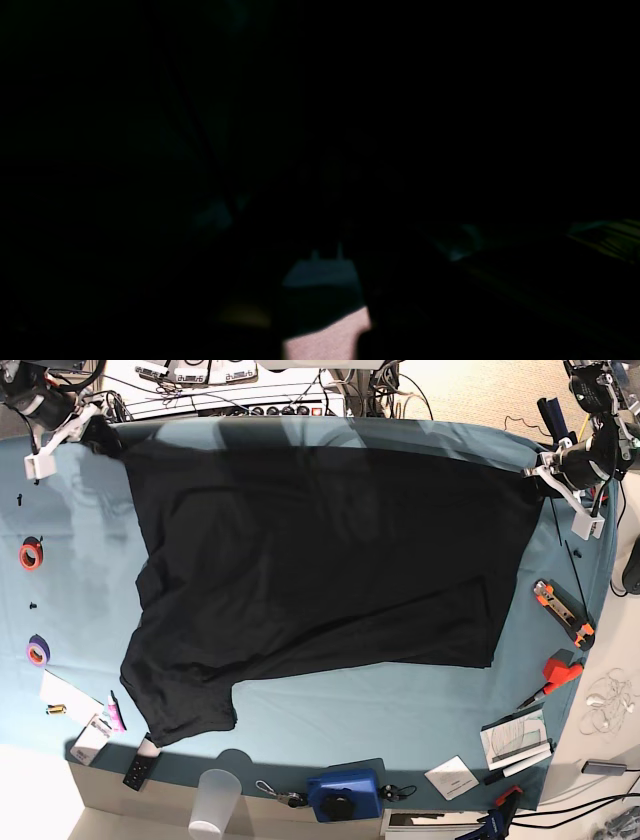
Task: Layout the t-shirt on the table in an organized manner, then fold the t-shirt properly
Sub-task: 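Hold the shirt edge taut between both grippers and lay it down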
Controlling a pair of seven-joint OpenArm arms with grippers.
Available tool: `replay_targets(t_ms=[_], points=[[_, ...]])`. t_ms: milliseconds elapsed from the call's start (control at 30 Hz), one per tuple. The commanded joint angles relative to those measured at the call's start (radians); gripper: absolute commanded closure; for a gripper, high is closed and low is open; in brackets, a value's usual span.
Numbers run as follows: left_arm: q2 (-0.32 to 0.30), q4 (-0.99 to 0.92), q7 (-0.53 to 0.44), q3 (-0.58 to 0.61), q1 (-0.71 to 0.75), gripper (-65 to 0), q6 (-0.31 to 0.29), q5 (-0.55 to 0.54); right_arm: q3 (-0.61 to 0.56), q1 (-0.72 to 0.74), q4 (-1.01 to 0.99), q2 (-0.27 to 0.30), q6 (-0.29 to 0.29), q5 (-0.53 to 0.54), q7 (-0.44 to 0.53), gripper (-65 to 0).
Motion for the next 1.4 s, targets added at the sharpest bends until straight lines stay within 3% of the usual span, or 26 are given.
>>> replay_targets(t_ms=[0,100,233,400,567,767,900,1067,1233,1367], points=[[-0.023,0.016,-0.014,-0.015,0.000,0.0,0.006,0.013,0.046,-0.011,0.028,0.022,-0.002,0.005,0.021,0.0],[-0.040,0.016,-0.023,-0.016,-0.002,0.0,0.007,0.012,0.132,0.022,0.070,0.022,-0.002,0.004,0.069,0.0],[-0.080,0.016,-0.021,-0.017,-0.002,0.0,0.007,0.013,0.224,0.099,0.121,0.021,-0.002,0.018,0.027,0.0],[-0.105,0.016,-0.014,-0.017,0.001,0.0,0.007,0.015,0.299,0.095,0.130,0.000,-0.002,0.079,0.021,0.0],[-0.099,0.016,-0.013,-0.017,0.004,0.0,0.007,0.023,0.301,0.016,0.130,-0.057,-0.002,0.115,0.021,0.0],[-0.100,0.016,-0.023,-0.017,-0.013,0.0,0.007,0.023,0.269,0.035,0.129,-0.052,-0.002,0.087,0.021,0.0],[-0.100,0.016,-0.044,-0.016,-0.052,0.0,0.007,0.023,0.144,0.042,0.129,-0.023,-0.002,-0.107,0.048,0.0],[-0.099,0.016,-0.075,-0.014,-0.106,0.0,0.008,0.054,-0.049,0.045,0.129,0.024,-0.002,-0.334,0.317,0.0],[-0.098,0.015,-0.158,-0.013,-0.116,0.0,0.011,0.080,-0.223,0.154,0.127,0.043,-0.124,-0.632,0.362,0.0],[-0.093,0.015,-0.174,-0.013,-0.116,0.0,0.011,0.080,-0.334,0.265,0.112,0.044,-0.172,-0.756,0.377,0.0]])
